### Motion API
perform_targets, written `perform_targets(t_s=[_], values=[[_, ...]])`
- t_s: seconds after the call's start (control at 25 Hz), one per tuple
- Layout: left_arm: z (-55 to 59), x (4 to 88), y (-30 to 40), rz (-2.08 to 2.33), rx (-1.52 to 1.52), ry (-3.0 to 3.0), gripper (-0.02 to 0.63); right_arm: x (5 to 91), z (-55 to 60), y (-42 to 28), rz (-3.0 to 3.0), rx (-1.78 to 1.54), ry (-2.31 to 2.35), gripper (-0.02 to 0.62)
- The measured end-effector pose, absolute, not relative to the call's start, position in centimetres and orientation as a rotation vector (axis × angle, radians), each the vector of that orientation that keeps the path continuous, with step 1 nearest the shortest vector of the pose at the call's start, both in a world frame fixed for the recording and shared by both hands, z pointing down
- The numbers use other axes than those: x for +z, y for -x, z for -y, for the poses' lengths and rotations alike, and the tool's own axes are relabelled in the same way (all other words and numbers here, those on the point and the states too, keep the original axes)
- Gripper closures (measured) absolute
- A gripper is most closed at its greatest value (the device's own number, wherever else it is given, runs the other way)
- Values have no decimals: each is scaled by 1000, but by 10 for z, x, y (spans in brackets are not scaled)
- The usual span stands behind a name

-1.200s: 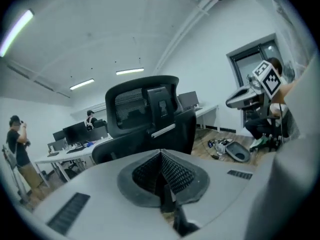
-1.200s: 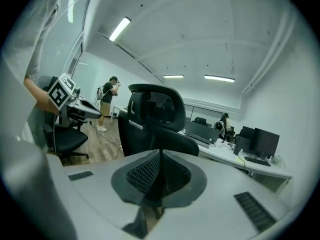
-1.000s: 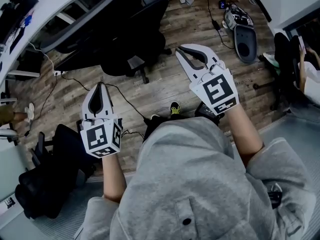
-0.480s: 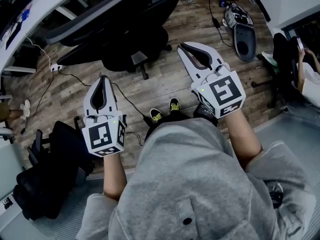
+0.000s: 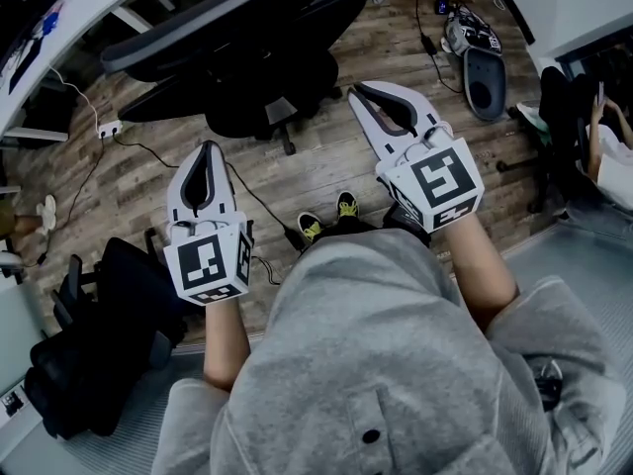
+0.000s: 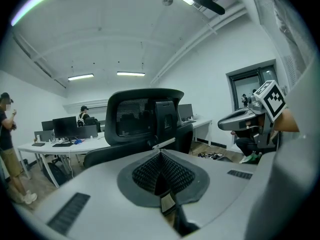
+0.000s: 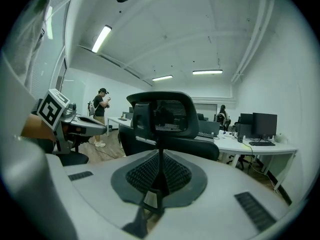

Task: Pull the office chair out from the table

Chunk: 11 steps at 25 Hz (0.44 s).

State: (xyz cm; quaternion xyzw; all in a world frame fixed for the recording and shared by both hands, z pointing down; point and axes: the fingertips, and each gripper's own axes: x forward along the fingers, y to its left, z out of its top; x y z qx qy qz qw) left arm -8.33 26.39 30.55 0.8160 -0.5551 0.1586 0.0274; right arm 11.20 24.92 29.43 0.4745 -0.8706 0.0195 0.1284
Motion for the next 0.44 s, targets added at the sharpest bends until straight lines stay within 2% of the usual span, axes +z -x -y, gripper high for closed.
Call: perform_targets(t_s=[0.44], values=[[-256,303,90,1724,477,-2520,592,294,-243,-104,2536,51,-1374,551]])
